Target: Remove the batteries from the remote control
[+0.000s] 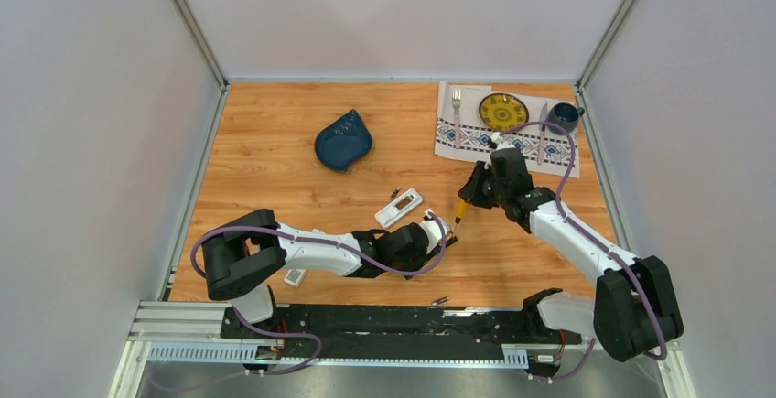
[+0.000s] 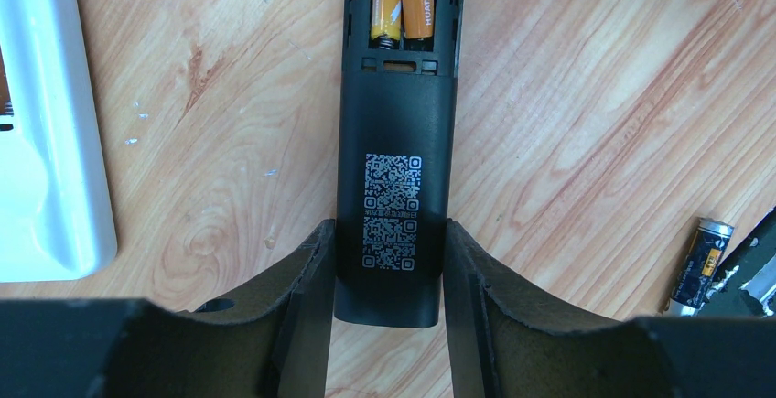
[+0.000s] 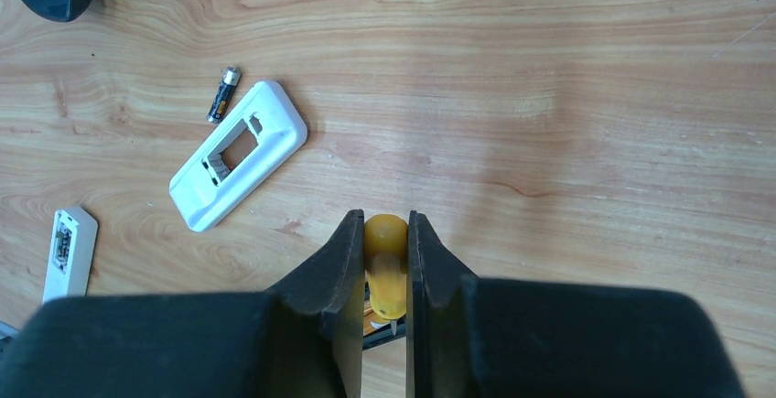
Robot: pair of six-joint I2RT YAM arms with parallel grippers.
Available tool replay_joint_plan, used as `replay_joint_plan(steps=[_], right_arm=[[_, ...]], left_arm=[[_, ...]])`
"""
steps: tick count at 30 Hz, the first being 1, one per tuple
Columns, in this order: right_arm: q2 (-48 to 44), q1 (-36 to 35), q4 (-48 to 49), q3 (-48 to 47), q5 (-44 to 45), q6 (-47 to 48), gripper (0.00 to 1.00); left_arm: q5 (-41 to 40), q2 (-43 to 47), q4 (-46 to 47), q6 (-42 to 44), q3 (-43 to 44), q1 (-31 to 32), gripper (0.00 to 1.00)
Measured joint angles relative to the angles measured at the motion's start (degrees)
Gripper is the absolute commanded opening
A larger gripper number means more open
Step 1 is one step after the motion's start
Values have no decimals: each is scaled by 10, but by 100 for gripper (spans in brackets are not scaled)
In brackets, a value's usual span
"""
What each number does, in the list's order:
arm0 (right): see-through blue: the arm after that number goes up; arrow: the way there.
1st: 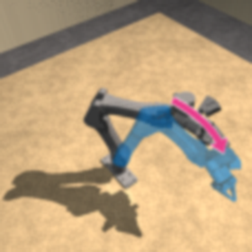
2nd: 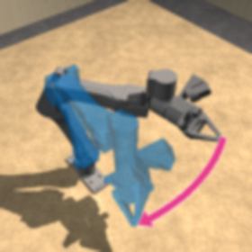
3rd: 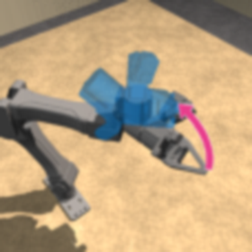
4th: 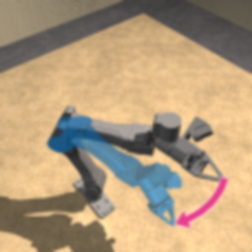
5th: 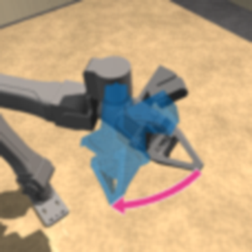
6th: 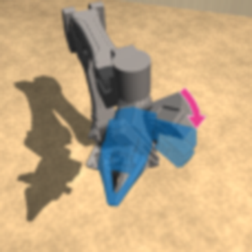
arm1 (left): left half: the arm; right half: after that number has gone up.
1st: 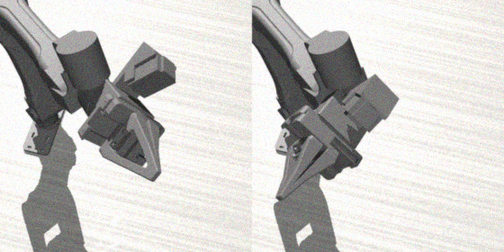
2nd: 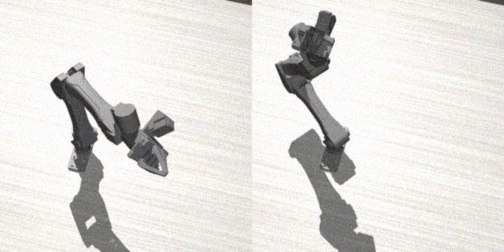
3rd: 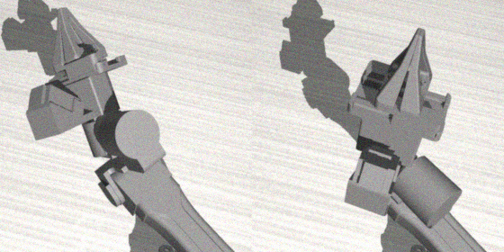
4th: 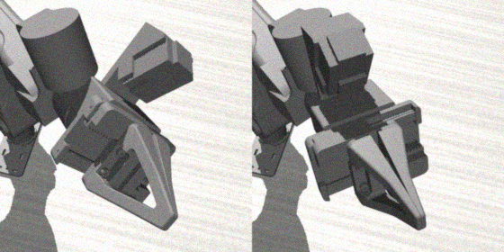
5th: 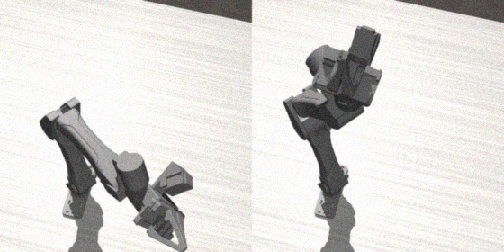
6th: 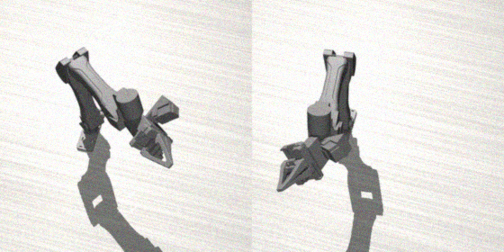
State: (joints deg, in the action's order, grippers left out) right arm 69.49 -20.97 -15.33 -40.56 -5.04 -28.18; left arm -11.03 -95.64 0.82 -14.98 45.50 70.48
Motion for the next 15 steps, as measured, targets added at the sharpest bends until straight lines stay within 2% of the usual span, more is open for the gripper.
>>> replay_joint_plan(steps=[15], right_arm=[[42,-19,36,1,-24,-4,0]], left_arm=[[0,-2,1,0,1,0,6]])
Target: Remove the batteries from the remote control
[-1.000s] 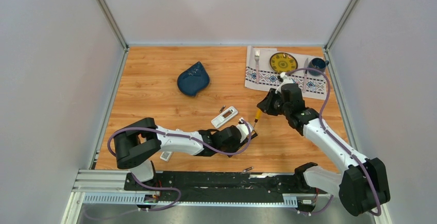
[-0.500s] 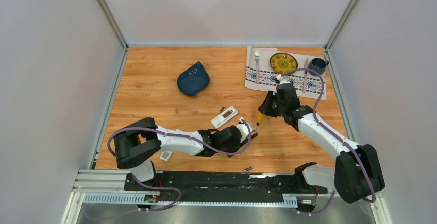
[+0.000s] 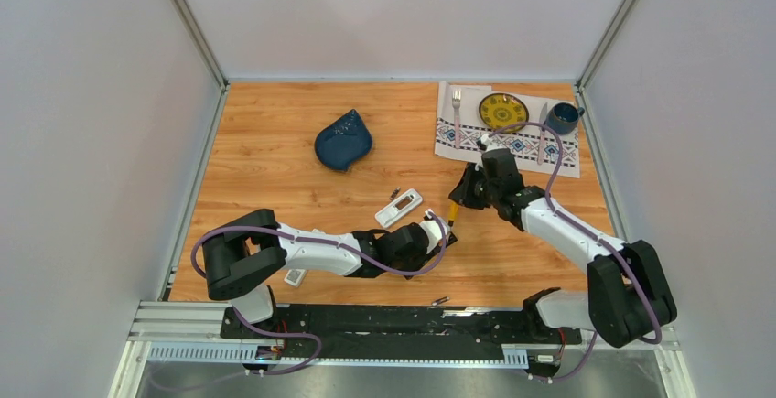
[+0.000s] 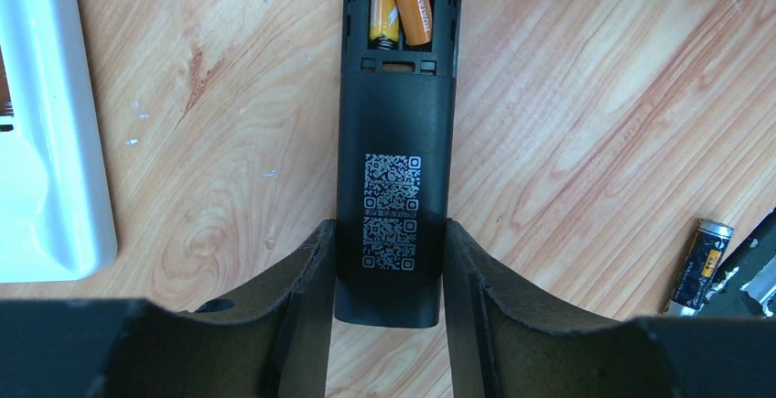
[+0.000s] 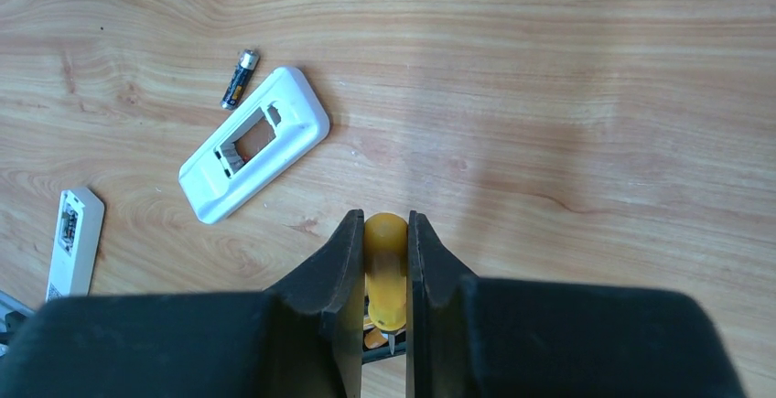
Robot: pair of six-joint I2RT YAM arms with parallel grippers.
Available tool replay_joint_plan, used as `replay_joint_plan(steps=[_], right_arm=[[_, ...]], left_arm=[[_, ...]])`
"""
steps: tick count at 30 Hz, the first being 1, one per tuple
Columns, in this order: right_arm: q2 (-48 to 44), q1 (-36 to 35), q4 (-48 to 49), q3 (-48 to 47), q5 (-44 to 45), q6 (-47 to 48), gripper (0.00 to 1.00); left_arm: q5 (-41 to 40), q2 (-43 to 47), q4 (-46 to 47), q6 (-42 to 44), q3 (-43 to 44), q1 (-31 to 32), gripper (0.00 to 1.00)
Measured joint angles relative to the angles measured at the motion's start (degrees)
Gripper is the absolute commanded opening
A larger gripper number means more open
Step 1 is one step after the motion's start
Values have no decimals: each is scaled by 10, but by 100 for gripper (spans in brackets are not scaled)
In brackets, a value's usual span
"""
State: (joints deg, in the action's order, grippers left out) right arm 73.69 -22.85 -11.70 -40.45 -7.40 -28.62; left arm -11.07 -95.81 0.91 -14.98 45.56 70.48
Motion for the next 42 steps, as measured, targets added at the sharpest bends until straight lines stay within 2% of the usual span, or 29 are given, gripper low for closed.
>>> replay_joint_plan(steps=[22,42], right_arm=[[38,-34,41,1,-9,-30,0],[50,-110,43,-21,95,22,0]], left_arm=[[0,-4,-1,0,1,0,6],[0,-5,0,0,2,0,6]])
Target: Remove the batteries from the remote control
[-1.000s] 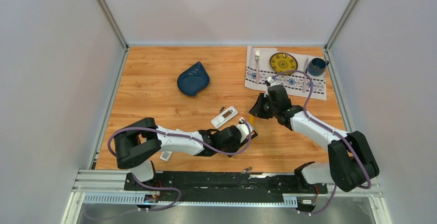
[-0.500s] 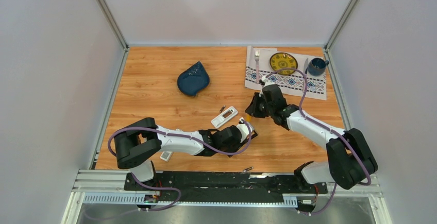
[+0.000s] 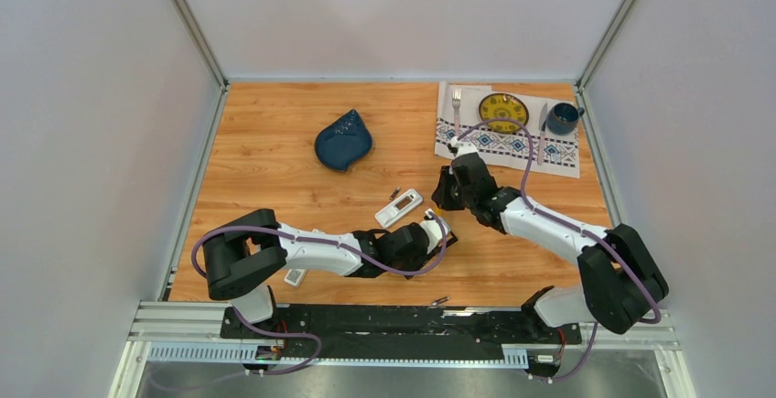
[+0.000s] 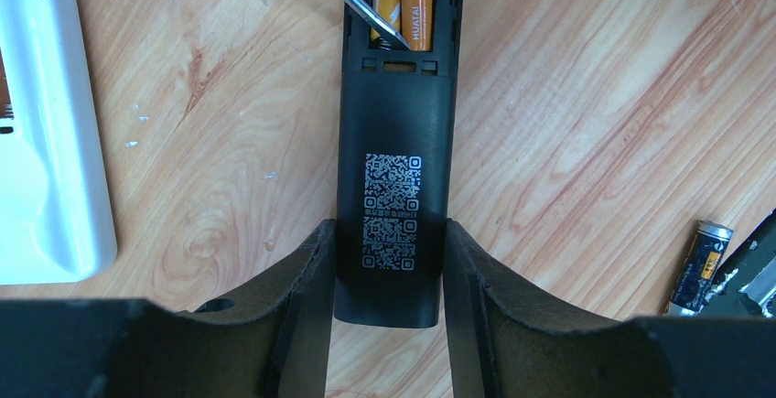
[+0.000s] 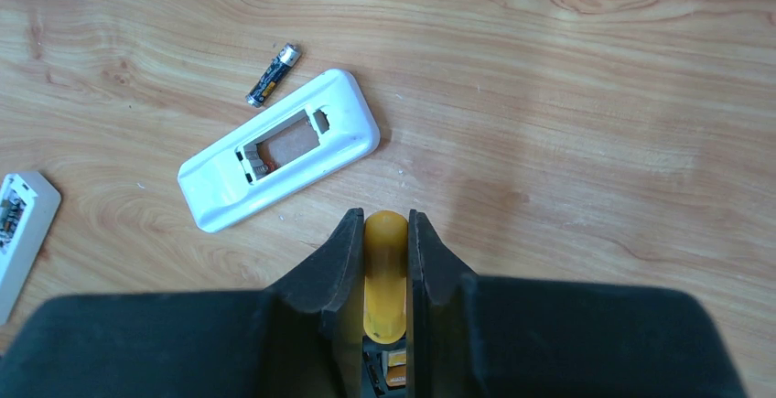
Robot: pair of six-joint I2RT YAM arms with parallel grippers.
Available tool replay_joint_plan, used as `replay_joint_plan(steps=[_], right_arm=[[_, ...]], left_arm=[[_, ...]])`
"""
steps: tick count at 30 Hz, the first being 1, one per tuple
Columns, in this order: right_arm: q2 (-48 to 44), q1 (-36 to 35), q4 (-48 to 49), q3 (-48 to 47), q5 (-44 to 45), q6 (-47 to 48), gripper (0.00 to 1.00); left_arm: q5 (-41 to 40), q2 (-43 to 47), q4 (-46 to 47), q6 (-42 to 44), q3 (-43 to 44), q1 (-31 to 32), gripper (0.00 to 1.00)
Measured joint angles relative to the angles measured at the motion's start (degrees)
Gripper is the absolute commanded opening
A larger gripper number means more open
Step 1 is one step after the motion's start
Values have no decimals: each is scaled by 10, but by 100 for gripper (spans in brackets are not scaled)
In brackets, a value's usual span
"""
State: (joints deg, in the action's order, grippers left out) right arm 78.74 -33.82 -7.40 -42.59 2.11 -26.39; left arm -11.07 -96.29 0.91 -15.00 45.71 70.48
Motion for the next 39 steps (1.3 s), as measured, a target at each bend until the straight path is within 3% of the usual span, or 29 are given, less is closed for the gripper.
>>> replay_joint_plan(steps=[10,27,39], right_arm=[[-23,-17,-34,-9,97,54,0],[-83,-10,-99,-13,164,83,0],[-110,18,-99,-13,139,87,0]], left_arm=[[0,-1,2,0,0,0,3],[0,-8,19,3,5,0,2],[0,-8,19,3,5,0,2]])
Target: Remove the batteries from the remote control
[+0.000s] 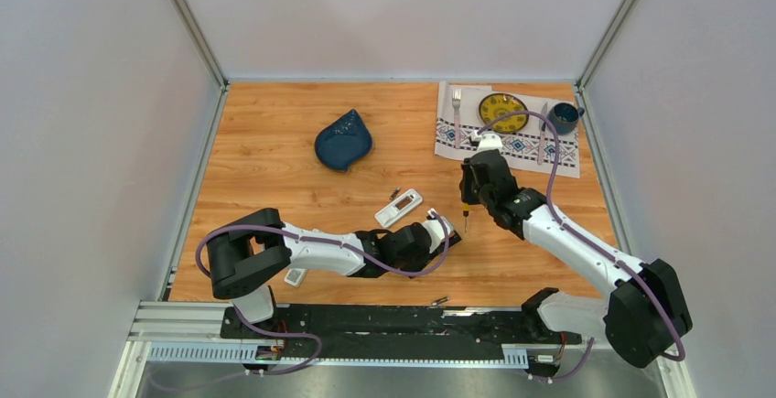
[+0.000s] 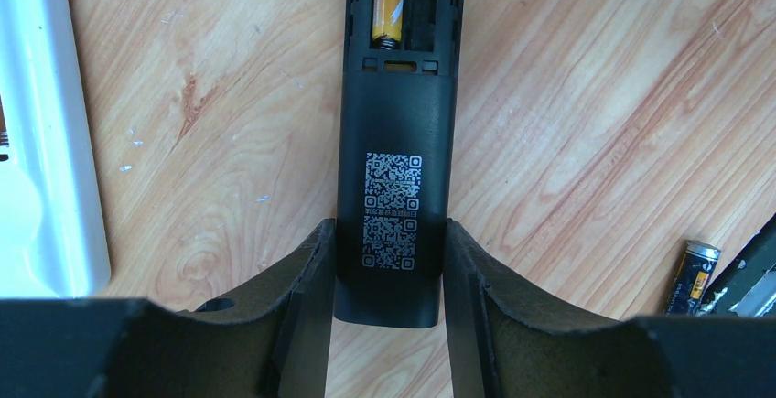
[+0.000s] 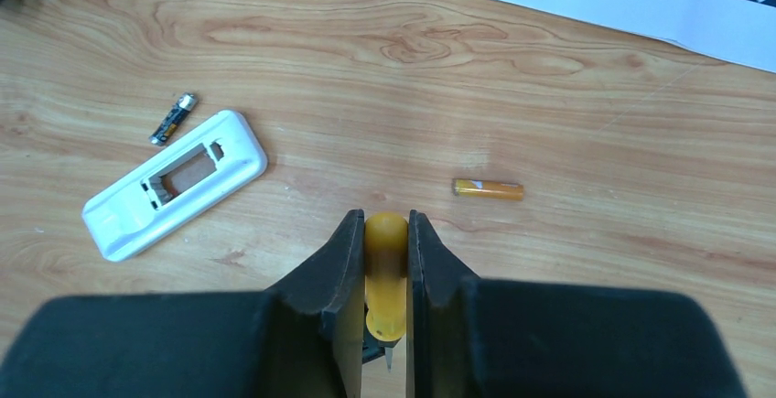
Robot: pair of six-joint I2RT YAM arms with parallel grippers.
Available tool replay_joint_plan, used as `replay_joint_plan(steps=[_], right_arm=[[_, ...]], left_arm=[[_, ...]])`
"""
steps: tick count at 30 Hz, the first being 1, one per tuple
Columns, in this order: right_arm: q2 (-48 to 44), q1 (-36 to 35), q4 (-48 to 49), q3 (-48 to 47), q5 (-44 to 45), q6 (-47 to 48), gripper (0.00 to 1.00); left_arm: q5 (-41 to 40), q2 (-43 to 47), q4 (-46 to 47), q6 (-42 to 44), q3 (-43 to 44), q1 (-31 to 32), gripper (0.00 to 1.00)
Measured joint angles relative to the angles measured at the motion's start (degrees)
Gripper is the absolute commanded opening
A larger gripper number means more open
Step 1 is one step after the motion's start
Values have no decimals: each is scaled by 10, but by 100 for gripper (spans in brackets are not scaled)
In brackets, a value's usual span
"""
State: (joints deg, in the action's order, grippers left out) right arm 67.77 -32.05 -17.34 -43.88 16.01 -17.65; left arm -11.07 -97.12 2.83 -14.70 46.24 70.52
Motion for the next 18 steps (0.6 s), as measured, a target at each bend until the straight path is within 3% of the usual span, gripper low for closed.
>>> replay_joint_plan(steps=[10,18], right_arm=[[0,30,94,69,-102,-59,0],[-3,30,164,106,-111,-87,0]], left_arm=[[0,0,0,0,0,0,2],[0,1,2,0,-1,0,2]])
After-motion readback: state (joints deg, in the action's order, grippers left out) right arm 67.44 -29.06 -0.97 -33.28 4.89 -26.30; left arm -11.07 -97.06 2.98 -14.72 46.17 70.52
